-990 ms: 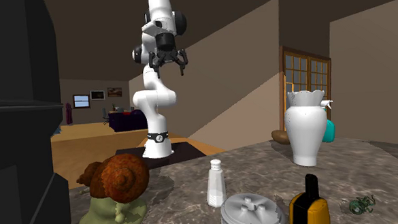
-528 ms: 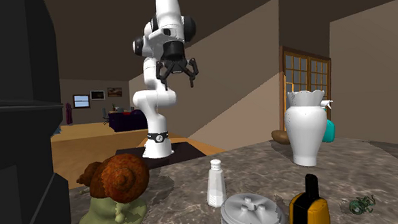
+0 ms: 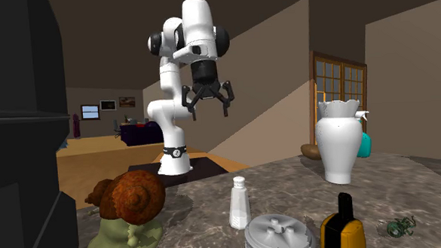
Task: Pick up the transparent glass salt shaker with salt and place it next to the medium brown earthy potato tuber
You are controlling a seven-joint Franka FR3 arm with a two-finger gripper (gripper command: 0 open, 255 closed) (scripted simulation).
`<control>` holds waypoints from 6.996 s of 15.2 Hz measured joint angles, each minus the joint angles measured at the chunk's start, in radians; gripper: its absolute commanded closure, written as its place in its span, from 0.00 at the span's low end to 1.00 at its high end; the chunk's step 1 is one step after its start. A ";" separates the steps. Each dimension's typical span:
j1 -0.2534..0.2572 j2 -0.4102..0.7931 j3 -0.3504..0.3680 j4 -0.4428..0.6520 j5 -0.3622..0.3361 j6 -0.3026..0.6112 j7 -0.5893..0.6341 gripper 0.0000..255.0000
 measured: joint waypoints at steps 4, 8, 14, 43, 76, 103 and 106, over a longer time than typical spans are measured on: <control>0.004 0.153 0.007 0.089 -0.003 0.056 0.022 0.00; 0.005 0.312 0.007 0.212 -0.009 0.082 0.038 0.00; 0.013 0.536 0.006 0.394 -0.018 0.111 0.065 0.00; 0.015 0.592 0.006 0.416 -0.018 0.145 0.066 1.00; 0.028 0.421 0.012 0.593 -0.029 -0.201 0.113 1.00; 0.341 0.189 0.278 0.282 -0.061 -0.092 0.700 1.00; 0.380 0.199 0.314 0.292 -0.072 -0.091 0.779 1.00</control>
